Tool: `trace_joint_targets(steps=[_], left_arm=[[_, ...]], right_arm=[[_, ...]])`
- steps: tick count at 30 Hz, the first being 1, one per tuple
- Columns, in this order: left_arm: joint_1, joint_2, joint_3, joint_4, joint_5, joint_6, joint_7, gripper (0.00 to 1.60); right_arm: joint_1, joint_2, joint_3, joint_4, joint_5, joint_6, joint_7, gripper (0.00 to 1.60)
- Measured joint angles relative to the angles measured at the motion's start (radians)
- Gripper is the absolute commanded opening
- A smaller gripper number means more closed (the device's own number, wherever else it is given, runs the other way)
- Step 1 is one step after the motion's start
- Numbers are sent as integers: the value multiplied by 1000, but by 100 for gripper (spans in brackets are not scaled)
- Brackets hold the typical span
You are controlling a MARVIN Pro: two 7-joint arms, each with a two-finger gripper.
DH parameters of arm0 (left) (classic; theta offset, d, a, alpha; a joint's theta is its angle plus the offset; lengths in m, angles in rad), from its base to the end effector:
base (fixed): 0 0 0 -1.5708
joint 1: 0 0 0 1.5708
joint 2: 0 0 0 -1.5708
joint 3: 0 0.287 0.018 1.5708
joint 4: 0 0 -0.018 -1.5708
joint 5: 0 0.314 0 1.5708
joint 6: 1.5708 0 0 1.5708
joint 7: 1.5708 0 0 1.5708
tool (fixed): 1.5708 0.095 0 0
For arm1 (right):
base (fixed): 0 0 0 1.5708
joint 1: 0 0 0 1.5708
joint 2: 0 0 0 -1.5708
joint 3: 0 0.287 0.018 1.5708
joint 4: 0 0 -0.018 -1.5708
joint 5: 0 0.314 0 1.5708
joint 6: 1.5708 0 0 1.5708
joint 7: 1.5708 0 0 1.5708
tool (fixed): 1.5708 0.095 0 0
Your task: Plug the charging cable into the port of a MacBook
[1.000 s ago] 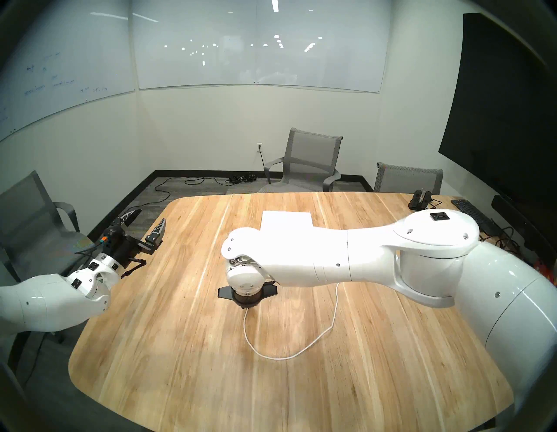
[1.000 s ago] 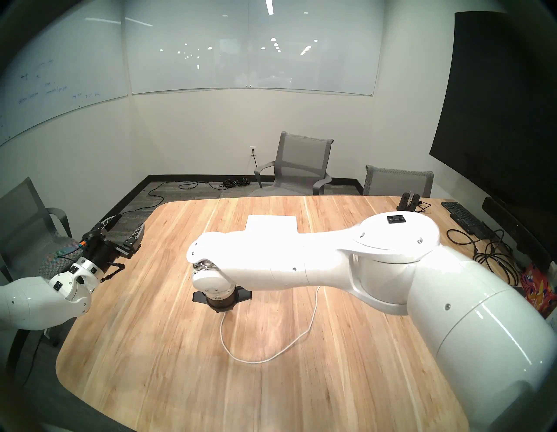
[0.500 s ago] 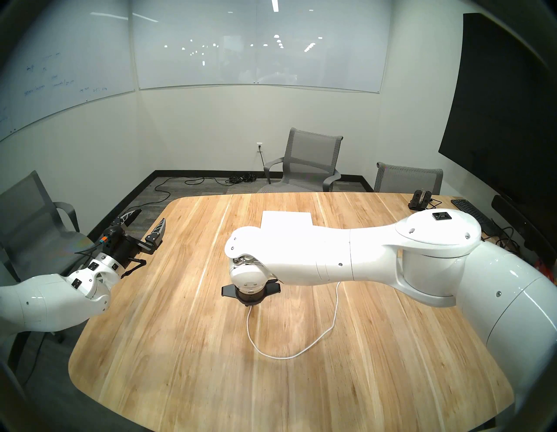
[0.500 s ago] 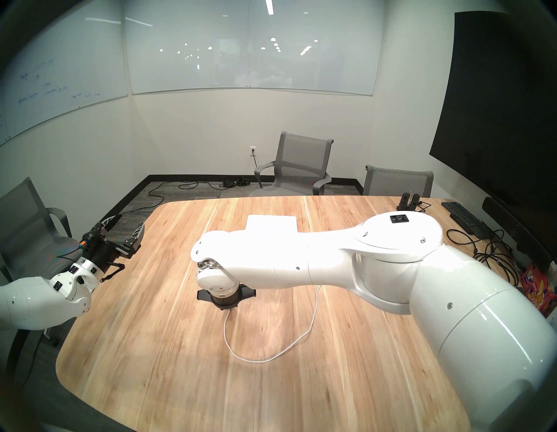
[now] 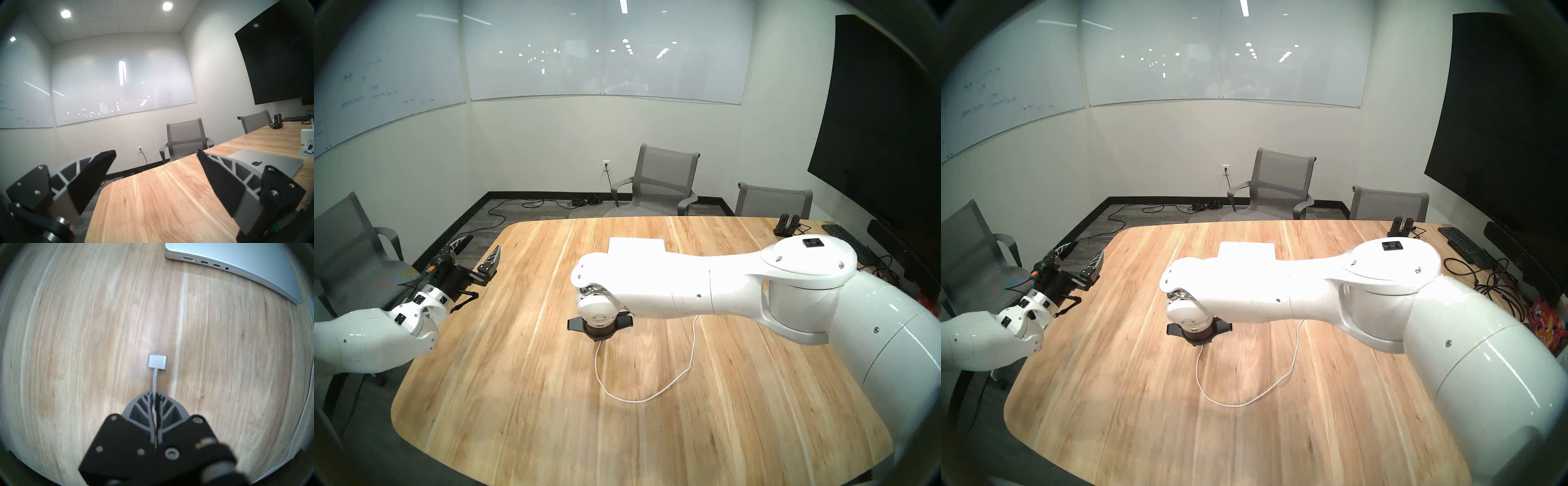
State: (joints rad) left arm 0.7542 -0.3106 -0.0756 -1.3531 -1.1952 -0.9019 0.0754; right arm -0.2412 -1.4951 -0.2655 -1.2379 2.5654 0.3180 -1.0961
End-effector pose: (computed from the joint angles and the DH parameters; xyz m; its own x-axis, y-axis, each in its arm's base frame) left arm 0.4110 0.2326 -0.2483 -0.2567 -0.1410 0.9561 -0.2137 -0.9565 -0.1985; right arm 0.4217 0.2691 -0.2724 0.9574 0.1046 0.2692 0.1083 -0.9941 0.0014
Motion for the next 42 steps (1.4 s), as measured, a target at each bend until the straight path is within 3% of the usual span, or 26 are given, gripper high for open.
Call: trace_joint_targets(steps=[42], left_arm=[[0, 0, 0, 0, 0, 0, 0, 160]], right_arm=[[-2, -49, -1, 164, -39, 49, 38, 0]])
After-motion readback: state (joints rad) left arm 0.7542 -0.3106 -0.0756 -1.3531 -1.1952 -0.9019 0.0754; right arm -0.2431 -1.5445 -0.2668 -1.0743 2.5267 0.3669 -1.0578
